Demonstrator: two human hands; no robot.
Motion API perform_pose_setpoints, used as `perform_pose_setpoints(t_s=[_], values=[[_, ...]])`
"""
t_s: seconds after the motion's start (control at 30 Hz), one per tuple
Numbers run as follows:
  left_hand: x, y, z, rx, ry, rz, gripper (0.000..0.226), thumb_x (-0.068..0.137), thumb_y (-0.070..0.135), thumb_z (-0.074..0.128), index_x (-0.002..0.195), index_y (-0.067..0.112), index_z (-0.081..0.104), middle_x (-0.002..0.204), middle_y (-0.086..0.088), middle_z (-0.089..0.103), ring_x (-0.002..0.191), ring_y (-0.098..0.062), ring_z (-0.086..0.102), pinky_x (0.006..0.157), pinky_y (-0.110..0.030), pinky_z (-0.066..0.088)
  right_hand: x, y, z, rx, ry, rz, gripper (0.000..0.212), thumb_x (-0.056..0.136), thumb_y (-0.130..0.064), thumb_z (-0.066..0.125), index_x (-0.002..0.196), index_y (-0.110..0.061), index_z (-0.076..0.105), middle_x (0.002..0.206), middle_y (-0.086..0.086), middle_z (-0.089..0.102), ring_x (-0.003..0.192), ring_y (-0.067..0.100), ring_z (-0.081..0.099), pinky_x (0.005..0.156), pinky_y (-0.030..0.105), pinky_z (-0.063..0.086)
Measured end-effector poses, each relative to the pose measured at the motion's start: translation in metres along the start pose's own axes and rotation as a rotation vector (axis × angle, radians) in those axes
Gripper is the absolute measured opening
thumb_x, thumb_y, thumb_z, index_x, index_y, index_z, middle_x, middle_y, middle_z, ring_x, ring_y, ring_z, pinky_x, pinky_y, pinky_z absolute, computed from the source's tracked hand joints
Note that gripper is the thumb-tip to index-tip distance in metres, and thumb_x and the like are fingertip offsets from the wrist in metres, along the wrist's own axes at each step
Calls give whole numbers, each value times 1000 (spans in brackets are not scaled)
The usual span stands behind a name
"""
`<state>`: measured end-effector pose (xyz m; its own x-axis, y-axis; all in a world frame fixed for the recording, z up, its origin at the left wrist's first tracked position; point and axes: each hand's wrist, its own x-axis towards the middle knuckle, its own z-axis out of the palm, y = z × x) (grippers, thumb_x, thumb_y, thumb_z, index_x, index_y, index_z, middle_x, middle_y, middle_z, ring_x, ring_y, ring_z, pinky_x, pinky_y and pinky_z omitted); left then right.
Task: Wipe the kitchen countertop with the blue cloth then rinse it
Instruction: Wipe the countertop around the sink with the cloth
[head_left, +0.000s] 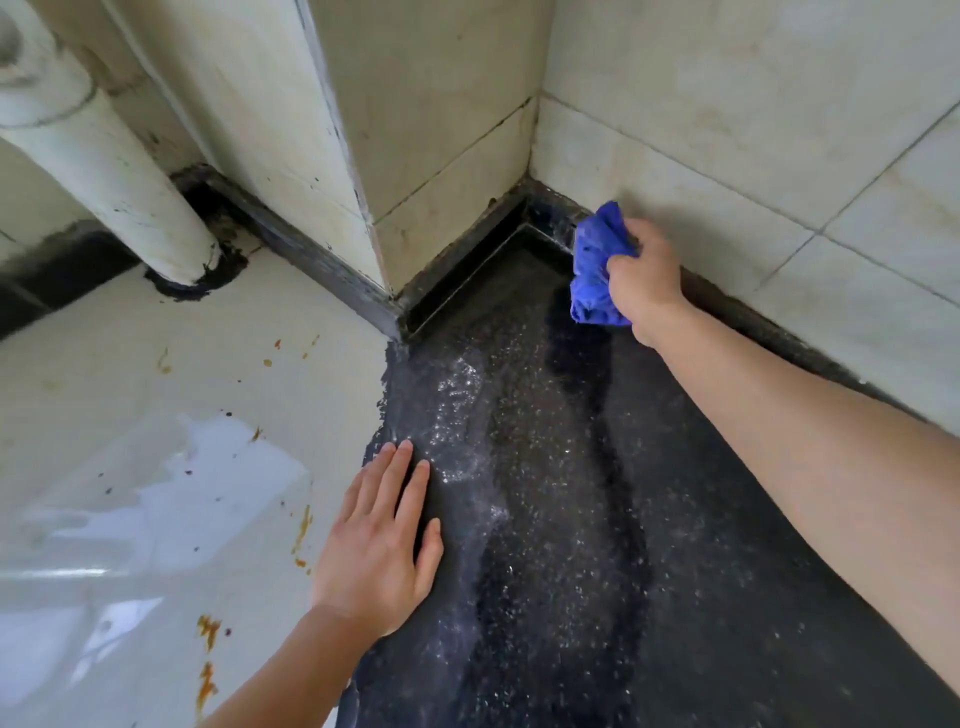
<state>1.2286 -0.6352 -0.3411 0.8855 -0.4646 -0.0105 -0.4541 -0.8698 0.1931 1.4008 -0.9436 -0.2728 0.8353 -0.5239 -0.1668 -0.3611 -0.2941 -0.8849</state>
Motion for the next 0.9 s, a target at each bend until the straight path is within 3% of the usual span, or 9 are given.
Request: perform_pose_setpoints(t_s=[0.13, 0.23, 0.3, 0.4, 0.53, 0.63, 0.8, 0.9], values=[[0, -1, 3, 3, 8, 11, 55, 95, 38, 39, 138, 4, 50, 150, -16, 40, 142, -33, 32, 114, -44, 24, 36, -38, 71, 164, -38, 73, 38, 84, -15, 53, 122, -19, 56, 115, 2, 61, 101, 19, 59, 89, 32, 50], [1, -2, 4, 13, 12, 20, 55, 95, 37, 41, 139, 5, 50, 150, -16, 40, 142, -33, 32, 115, -44, 23, 30, -47, 109, 249, -27, 132, 36, 92, -33, 56, 122, -14, 51, 110, 3, 55, 87, 16, 53, 68, 25, 41], [1, -2, 4, 21, 9, 20, 55, 94, 38, 41, 138, 5, 50, 150, -16, 40, 141, -33, 33, 114, -44, 24, 17, -44, 124, 240, 43, 133, 28, 94, -26, 53, 119, -16, 48, 110, 3, 56, 77, 12, 51, 62, 22, 39], [0, -3, 4, 38, -1, 20, 56, 94, 38, 41, 138, 5, 50, 150, -17, 39, 141, -33, 33, 114, -44, 23, -15, -40, 140, 193, 74, 120, 24, 90, -22, 58, 113, -20, 50, 117, 9, 57, 78, 17, 53, 68, 25, 40], [0, -1, 1, 36, -13, 11, 56, 94, 37, 41, 138, 5, 51, 150, -17, 40, 141, -34, 34, 114, -44, 23, -78, -43, 165, 187, -25, 130, 22, 87, -15, 64, 104, -23, 52, 121, 10, 50, 84, 23, 57, 68, 30, 47], [1, 0, 1, 40, -12, 6, 56, 94, 38, 41, 138, 5, 50, 150, -17, 39, 141, -33, 35, 115, -44, 22, -109, -42, 170, 233, -99, 124, 27, 84, -5, 67, 95, -27, 55, 119, 9, 53, 88, 22, 61, 68, 27, 51], [-1, 1, 0, 31, -5, 6, 56, 94, 38, 40, 138, 5, 51, 149, -17, 40, 140, -34, 36, 114, -44, 23, -110, -49, 129, 279, -395, 61, 25, 74, 5, 66, 82, -19, 63, 79, -1, 63, 69, 10, 59, 62, 19, 46], [-1, 0, 0, 35, 4, 9, 56, 95, 39, 38, 138, 5, 51, 150, -17, 40, 140, -34, 36, 114, -44, 22, -59, -53, 95, 131, -258, -119, 19, 71, -3, 65, 83, -19, 66, 75, -3, 62, 69, 11, 57, 64, 20, 46]])
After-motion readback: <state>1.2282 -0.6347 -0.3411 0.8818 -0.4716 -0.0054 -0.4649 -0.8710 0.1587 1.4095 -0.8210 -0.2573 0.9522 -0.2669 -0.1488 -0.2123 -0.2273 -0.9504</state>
